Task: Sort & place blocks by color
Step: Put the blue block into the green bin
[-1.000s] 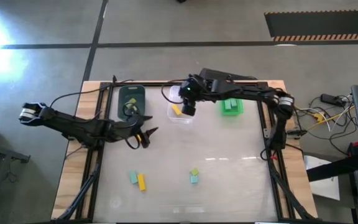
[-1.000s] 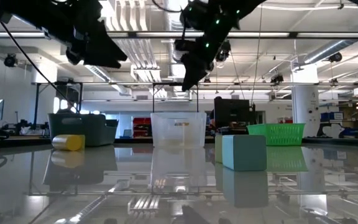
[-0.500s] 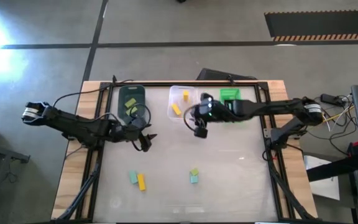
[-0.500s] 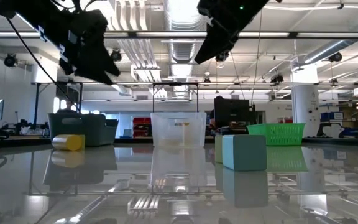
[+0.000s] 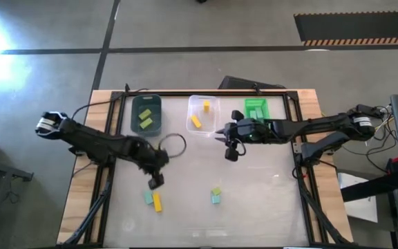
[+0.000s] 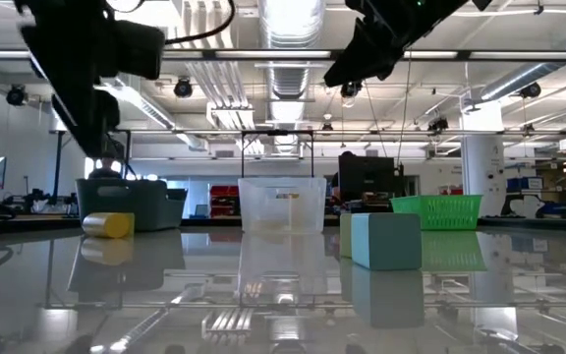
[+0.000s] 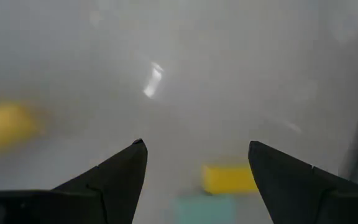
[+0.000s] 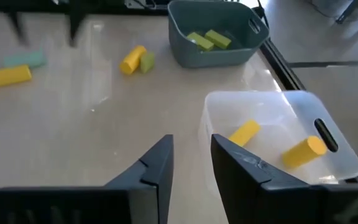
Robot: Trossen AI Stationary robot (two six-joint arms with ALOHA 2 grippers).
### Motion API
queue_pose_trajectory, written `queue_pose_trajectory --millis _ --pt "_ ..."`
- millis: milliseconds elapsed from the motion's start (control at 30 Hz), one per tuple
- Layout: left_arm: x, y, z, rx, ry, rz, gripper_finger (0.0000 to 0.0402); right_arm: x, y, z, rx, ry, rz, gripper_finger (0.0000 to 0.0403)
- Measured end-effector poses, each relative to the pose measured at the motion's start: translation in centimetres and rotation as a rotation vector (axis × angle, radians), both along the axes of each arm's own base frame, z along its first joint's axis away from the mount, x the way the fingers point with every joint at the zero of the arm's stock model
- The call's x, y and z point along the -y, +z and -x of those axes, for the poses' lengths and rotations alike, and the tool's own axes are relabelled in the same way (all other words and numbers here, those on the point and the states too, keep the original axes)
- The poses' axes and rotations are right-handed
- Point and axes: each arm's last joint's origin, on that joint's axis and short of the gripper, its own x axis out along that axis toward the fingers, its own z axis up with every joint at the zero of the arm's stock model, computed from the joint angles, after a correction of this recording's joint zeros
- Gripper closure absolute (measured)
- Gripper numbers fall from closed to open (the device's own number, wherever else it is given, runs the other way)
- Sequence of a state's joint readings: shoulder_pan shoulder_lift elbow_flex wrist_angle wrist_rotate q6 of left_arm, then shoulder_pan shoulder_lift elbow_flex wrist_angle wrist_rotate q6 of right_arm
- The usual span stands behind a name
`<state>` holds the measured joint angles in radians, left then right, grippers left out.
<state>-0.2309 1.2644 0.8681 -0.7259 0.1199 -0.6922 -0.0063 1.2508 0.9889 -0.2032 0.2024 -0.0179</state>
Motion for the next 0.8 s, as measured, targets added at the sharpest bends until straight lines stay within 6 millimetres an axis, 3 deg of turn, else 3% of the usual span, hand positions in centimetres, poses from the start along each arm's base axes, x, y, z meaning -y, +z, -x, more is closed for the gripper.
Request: queue_pose_trajectory --millis 200,367,567,800 --pt "5.4 0.0 -0.1 -0.125 -0.207 0.082 0.0137 -0.1 -1.2 0.1 -0.023 0.003 0.001 0.0316" --pt "8.5 -2.3 1.8 -0.276 -0.326 0.014 0.0137 -0.1 -1.7 0.1 -0.009 0.005 0.004 0.0322" --pt "9.8 -5.1 2.8 -0.352 -0.391 -0.105 0.0137 -0.1 -1.6 0.1 -0.003 0.005 0.005 0.0328" --pt "9.9 -3.6 3.0 -0.272 -0.485 -0.107 0.0137 -0.1 -1.6 0.0 0.003 -0.001 -0.004 0.0323"
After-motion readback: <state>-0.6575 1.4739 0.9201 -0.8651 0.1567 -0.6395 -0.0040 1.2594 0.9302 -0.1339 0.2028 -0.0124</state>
